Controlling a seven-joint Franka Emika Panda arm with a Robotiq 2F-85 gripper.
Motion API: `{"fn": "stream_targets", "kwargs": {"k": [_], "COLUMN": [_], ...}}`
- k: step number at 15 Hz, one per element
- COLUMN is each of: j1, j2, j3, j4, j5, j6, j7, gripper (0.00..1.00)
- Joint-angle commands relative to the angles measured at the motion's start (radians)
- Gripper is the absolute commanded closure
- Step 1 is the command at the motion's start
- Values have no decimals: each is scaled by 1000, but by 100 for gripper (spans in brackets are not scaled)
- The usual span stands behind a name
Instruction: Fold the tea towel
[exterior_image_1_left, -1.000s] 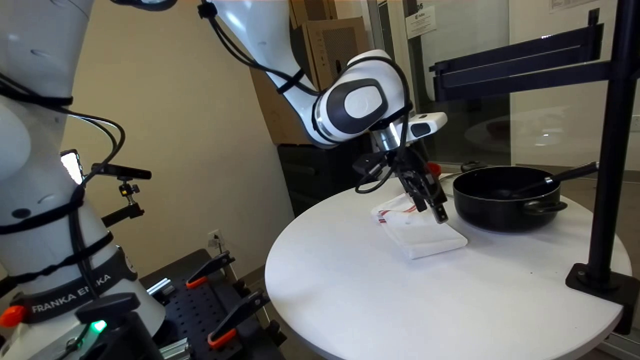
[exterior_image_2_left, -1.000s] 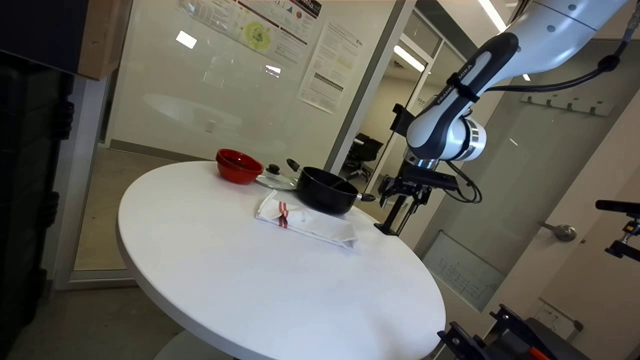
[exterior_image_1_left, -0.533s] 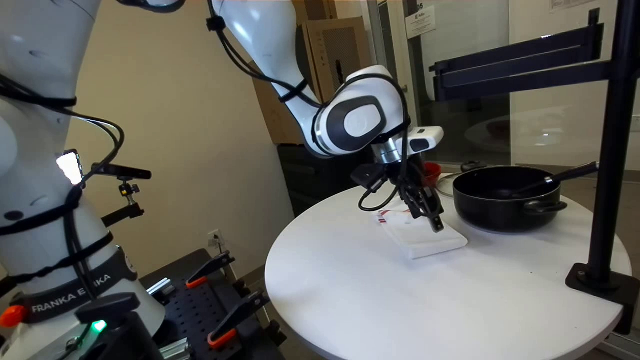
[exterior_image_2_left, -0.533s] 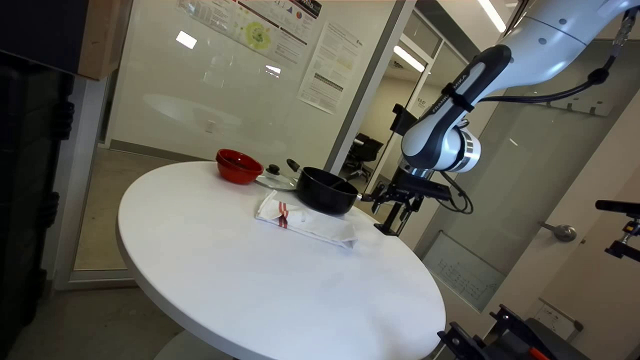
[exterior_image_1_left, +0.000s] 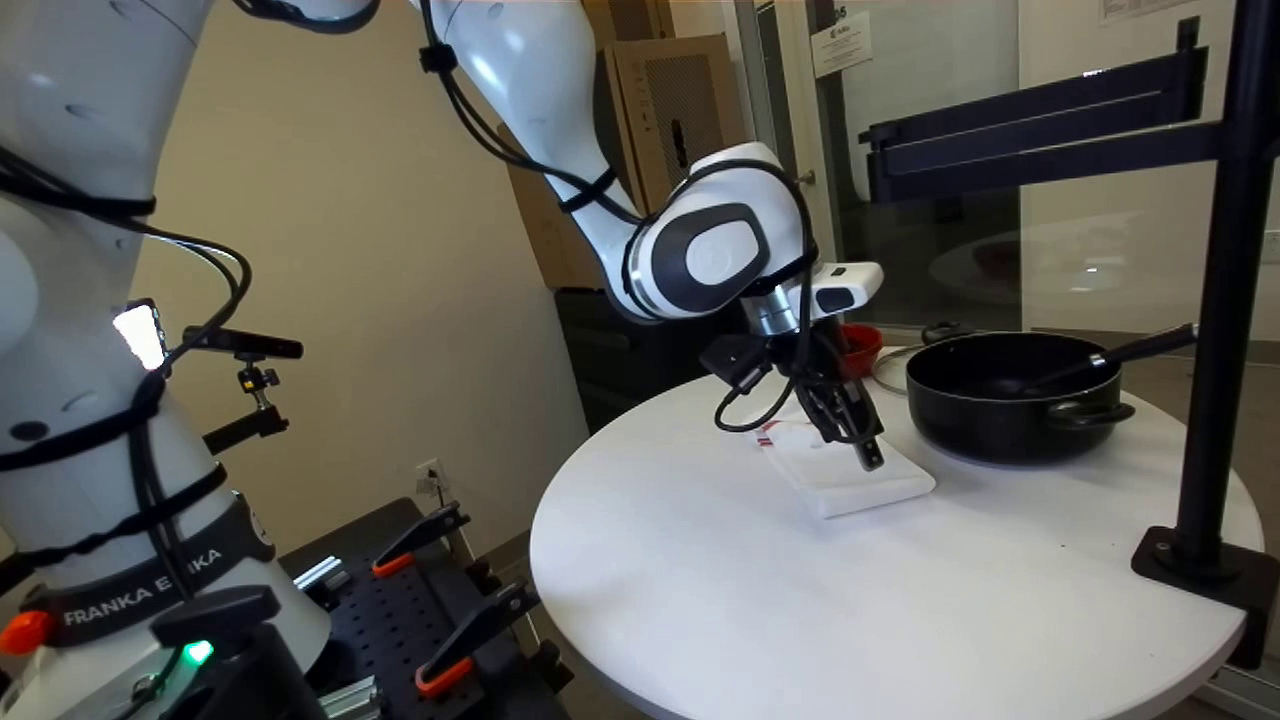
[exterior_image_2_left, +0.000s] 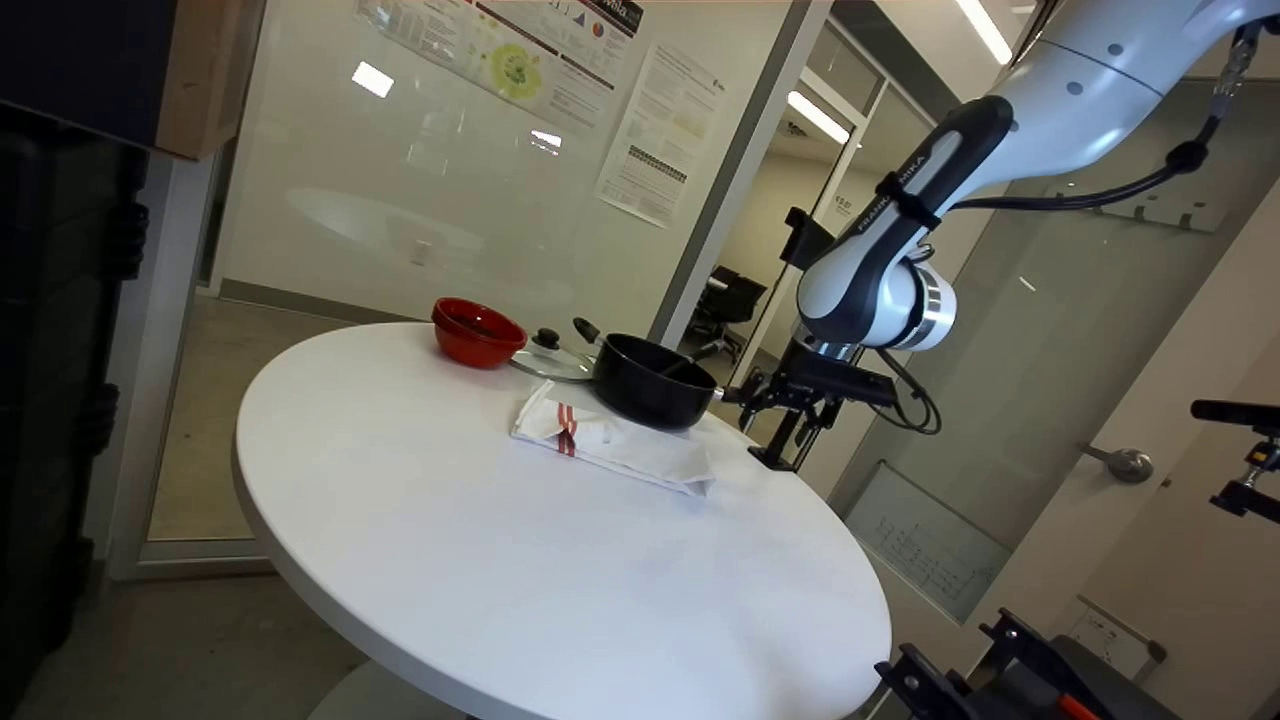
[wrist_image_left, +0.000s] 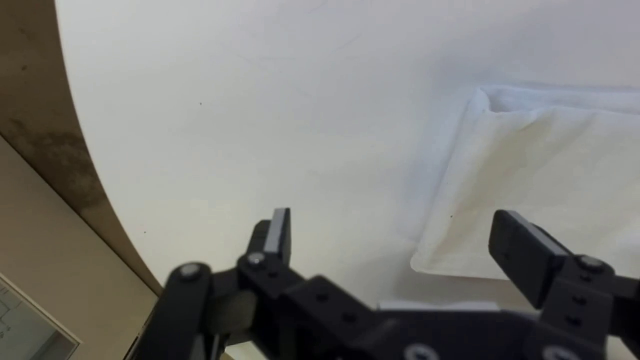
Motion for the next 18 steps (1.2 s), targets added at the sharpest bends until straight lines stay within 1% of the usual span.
{"fn": "stream_targets", "kwargs": {"k": [1,3,6,13,18], "j1": [-26,-33,-16,-10,-1], "j2": [7,22,78,196,237], "j3": [30,41,26,19,24], "j4": [-20,-17,9,68,117], "j5": [23,34,45,74,91], "j6": [86,128,149,128,98], "j7": [-51,-53,-40,-36,-32], "gripper": [0,0,0,0,0]}}
